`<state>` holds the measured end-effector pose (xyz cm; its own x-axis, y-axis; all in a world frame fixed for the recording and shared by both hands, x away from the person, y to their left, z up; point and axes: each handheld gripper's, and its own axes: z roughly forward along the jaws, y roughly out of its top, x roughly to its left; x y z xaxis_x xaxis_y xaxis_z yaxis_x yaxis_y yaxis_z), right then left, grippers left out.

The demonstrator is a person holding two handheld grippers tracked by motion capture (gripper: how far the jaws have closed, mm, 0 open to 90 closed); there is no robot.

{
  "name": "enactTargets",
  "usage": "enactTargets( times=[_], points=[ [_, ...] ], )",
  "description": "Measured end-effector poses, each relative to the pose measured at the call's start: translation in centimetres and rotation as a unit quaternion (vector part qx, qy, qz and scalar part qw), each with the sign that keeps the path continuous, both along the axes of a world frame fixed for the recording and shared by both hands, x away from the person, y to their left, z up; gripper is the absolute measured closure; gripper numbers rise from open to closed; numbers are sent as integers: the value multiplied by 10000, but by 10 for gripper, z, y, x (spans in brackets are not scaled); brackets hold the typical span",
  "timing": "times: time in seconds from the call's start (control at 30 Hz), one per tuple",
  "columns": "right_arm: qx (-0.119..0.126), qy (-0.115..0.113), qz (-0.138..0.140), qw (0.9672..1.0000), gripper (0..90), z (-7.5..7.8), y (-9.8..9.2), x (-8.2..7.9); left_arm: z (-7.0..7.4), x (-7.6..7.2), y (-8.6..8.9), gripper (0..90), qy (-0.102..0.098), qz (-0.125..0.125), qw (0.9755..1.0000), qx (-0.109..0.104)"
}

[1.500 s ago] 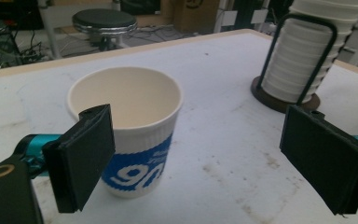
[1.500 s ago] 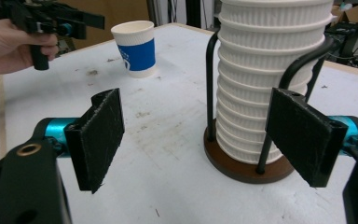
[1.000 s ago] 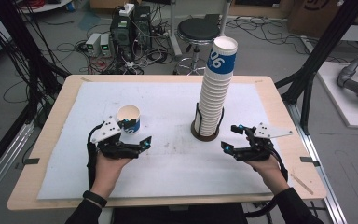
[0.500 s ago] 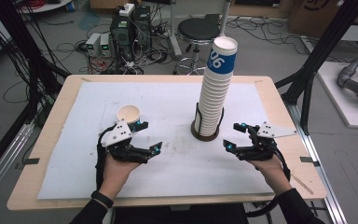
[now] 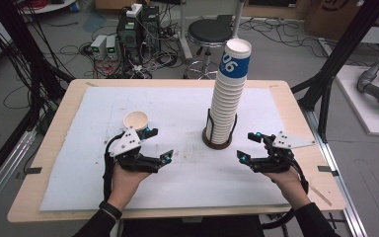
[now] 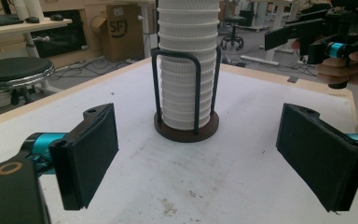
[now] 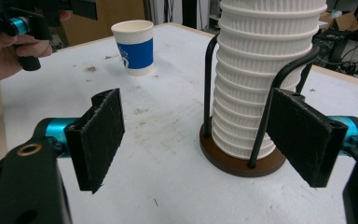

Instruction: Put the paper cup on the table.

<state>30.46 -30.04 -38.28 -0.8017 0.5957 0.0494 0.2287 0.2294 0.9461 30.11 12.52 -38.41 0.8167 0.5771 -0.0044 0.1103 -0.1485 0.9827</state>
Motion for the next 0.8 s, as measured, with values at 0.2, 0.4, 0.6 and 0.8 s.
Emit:
enactTargets(
  times=[0.2,0.4,0.6,0.8],
  points=[
    [13,9,-36,10000,200,-1,-2,1,-3,0,-4,127,74,10,10000,57],
    [-5,21,-25,10000,200,-3,-1,2,-8,2,-6,127,167,58,9998,132],
    [-56,46,-1,10000,200,-5,2,2,-9,2,-5,127,206,78,9996,172],
    [-129,-28,-11,9999,200,-9,4,2,-10,2,-6,127,236,135,9994,214]
  ],
)
